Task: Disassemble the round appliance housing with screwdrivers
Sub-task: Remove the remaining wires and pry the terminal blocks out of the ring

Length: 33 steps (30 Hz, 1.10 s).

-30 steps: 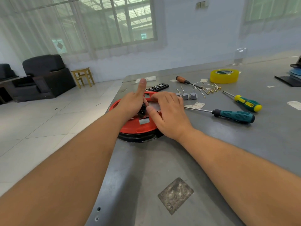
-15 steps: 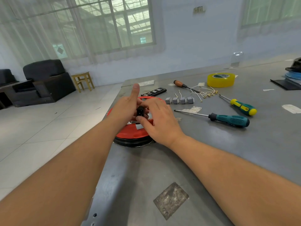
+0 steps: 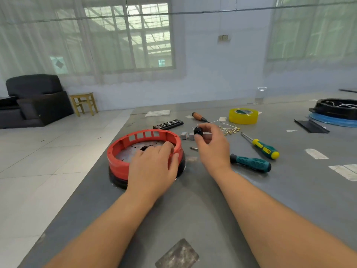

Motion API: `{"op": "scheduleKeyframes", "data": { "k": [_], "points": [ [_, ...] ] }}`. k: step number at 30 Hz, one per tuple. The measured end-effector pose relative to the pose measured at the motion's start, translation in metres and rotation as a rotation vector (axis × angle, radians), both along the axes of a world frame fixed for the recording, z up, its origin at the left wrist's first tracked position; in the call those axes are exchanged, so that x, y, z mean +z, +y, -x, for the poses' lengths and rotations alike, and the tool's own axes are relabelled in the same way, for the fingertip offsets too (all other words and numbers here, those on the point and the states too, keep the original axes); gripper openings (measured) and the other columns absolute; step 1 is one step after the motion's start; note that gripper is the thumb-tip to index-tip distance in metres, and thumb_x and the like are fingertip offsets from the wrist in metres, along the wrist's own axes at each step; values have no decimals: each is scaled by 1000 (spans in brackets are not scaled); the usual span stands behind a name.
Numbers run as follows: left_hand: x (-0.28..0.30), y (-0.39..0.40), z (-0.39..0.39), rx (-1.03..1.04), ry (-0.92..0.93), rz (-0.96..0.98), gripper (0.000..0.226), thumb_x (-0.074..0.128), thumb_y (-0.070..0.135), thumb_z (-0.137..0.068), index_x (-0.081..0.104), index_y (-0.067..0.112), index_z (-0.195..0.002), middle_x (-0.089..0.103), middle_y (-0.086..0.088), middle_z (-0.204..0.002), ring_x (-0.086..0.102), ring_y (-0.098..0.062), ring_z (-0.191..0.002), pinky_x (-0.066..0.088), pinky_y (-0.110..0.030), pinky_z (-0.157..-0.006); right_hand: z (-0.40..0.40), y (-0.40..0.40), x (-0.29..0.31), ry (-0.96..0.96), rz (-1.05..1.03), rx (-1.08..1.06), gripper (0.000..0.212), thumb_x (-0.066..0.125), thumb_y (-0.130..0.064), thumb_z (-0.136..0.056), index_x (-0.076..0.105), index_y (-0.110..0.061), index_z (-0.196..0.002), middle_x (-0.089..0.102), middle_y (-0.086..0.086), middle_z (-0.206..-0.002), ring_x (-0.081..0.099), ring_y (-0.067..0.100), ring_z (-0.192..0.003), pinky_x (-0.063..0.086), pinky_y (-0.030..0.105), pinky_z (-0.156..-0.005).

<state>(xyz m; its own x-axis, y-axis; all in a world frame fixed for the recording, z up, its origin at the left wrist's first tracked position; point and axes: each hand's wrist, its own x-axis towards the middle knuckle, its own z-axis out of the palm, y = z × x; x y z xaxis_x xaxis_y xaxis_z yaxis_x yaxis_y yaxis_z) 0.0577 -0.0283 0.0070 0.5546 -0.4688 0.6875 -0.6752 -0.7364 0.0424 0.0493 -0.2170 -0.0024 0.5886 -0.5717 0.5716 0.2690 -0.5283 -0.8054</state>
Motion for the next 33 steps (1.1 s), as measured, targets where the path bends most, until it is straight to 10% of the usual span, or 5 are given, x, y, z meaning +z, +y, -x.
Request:
{"op": "scheduleKeyframes", "data": {
  "k": [11,17,24,33],
  "points": [
    [-18,-2,-8,94,-176,-108,25,66,33,-93,68,16,-111,70,-4,-76,66,-33,-78,44,-44,-75,-25,-60,8,320,136,-48,21,74,-21,-91,66,-34,-106,69,-14,-97,64,-2,-86,52,21,-75],
    [-26,-3,-16,169,-164,-1,25,66,34,-94,70,21,-115,75,-2,-90,66,-34,-110,33,-50,-98,-63,-45,16,322,235,-5,24,69,-16,-94,69,-30,-113,67,-10,-100,63,0,-81,40,10,-63],
    [-32,3,-28,264,40,145,29,66,40,-98,68,34,-126,74,4,-117,54,-36,-133,25,-53,-102,-108,-34,20,430,481,51,39,58,0,-95,73,-26,-119,59,5,-140,58,16,-89,40,22,-85],
    [-33,6,-36,286,99,191,29,70,42,-97,69,36,-126,74,3,-118,55,-36,-130,26,-51,-103,-164,-25,10,484,704,115,12,65,-27,-97,71,-21,-105,55,5,-116,58,22,-103,48,35,-95]
  ]
}}
